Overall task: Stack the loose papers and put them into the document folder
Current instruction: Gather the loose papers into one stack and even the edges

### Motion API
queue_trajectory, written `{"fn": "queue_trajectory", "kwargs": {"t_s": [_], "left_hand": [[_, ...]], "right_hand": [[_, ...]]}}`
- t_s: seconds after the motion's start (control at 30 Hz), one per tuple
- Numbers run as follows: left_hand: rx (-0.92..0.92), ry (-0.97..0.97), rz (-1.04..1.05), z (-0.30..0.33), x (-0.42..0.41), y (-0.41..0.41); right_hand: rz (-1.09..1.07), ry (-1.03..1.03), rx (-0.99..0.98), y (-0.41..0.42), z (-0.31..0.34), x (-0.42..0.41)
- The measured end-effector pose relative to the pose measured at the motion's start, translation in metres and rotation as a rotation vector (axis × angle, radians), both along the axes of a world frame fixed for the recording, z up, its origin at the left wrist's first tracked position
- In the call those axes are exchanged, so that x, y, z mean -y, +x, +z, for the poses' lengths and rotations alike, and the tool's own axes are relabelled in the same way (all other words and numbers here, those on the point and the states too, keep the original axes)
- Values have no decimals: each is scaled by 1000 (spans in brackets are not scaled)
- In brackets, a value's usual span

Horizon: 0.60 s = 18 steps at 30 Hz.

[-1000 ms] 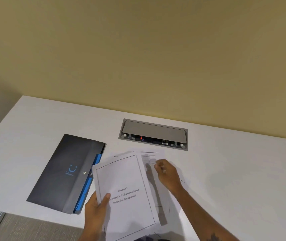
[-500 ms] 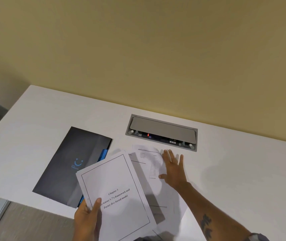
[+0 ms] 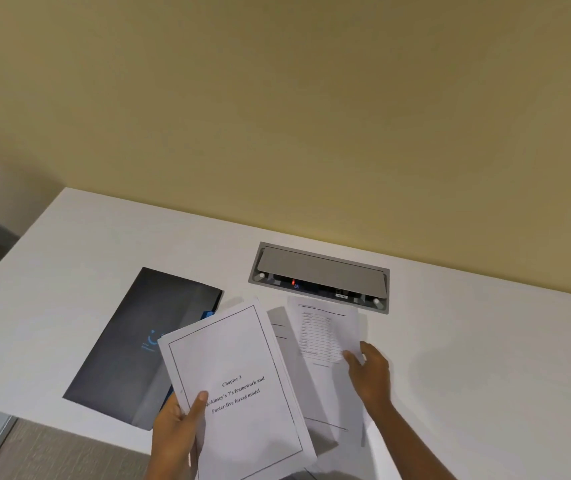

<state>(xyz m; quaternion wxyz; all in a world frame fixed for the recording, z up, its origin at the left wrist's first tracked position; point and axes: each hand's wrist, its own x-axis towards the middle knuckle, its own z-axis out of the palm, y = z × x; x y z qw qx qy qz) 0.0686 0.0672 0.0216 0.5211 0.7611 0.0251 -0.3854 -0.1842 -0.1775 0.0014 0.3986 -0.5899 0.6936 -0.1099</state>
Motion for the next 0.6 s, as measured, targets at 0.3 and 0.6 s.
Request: {"fn": "queue_trajectory", "kwargs": {"t_s": [0.3, 0.6], "left_hand": [[-135, -69, -145, 10, 12, 16], [-225, -66, -347, 30, 30, 4]], "right_hand": [[-72, -150, 151, -78, 54, 18], [113, 147, 507, -33, 98, -6]]}}
